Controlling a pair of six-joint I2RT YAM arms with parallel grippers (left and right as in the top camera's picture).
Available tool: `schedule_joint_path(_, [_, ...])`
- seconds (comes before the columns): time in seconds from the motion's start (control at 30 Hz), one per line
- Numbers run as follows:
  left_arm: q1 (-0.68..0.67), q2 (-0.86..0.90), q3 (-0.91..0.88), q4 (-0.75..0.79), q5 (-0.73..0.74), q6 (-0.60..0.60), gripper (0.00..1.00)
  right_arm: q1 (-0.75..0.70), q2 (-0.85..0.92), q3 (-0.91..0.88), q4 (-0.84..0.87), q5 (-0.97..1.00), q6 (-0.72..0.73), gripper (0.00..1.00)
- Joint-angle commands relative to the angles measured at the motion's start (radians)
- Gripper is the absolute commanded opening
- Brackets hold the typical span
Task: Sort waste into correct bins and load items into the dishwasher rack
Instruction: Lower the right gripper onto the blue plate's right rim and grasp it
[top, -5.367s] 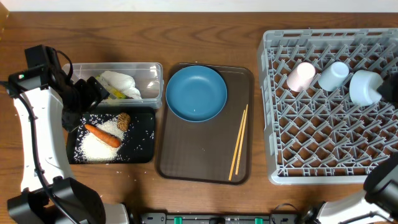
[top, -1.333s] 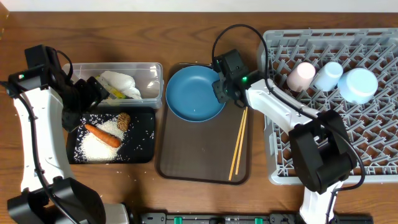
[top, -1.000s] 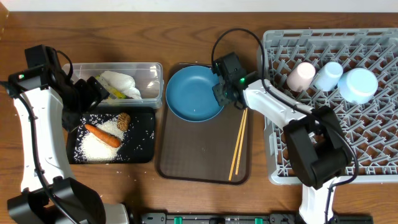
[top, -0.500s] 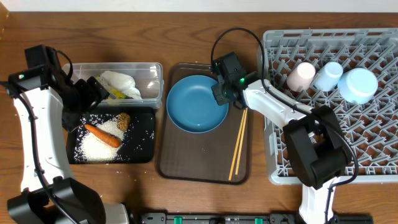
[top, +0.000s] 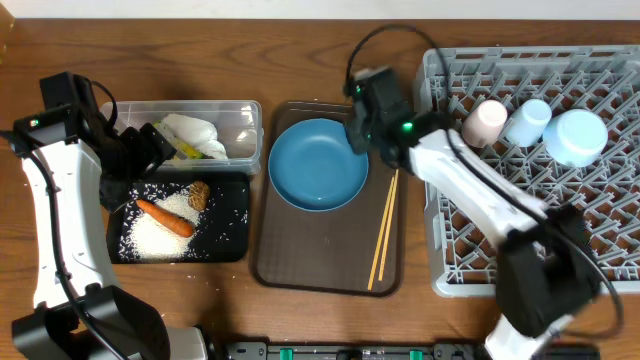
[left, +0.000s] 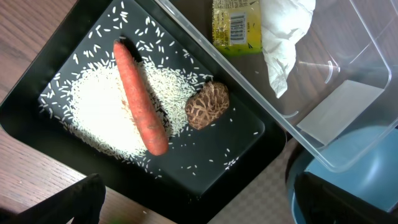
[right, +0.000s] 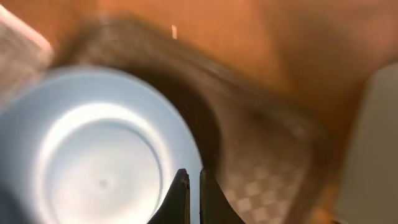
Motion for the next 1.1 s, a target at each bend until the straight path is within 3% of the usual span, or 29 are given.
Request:
schedule_joint_path(0.0, [0.005,-0.015,0.001,-0.003,-0.006,0.002,0.98,0.001,-0.103,0.027,-0.023,0.100,-0.006,0.01])
schedule_joint_path(0.2, [0.004,-0.015,0.001,-0.003,-0.006,0.002,0.98,0.001,-0.201,0.027,-0.102,0.196,0.009,0.01])
schedule_joint_path(0.37, [0.005,-0.015,0.001,-0.003,-0.006,0.002,0.98,0.001,-0.190,0.019,-0.225,0.135,0.155,0.01])
schedule_joint_path(0.47, [0.004,-0.015,0.001,-0.003,-0.006,0.002,0.98,0.002,-0.150,0.004,-0.266,0.034,0.180,0.23])
schedule_joint_path(0.6, [0.005,-0.015,0.001,-0.003,-0.006,0.002,0.98,0.006,-0.045,0.002,-0.277,-0.002,0.179,0.38])
schedule_joint_path(0.67, [0.004,-0.015,0.001,-0.003,-0.006,0.002,0.98,0.006,0.014,0.002,-0.270,-0.002,0.179,0.41])
schedule_joint_path(0.97, [0.004,-0.015,0.001,-0.003,-0.006,0.002,0.98,0.006,0.189,0.002,-0.176,-0.126,0.115,0.40])
schedule_joint_path(1.07, [0.005,-0.015,0.001,-0.003,-0.006,0.002,0.98,0.005,0.196,0.002,-0.175,-0.126,0.118,0.32])
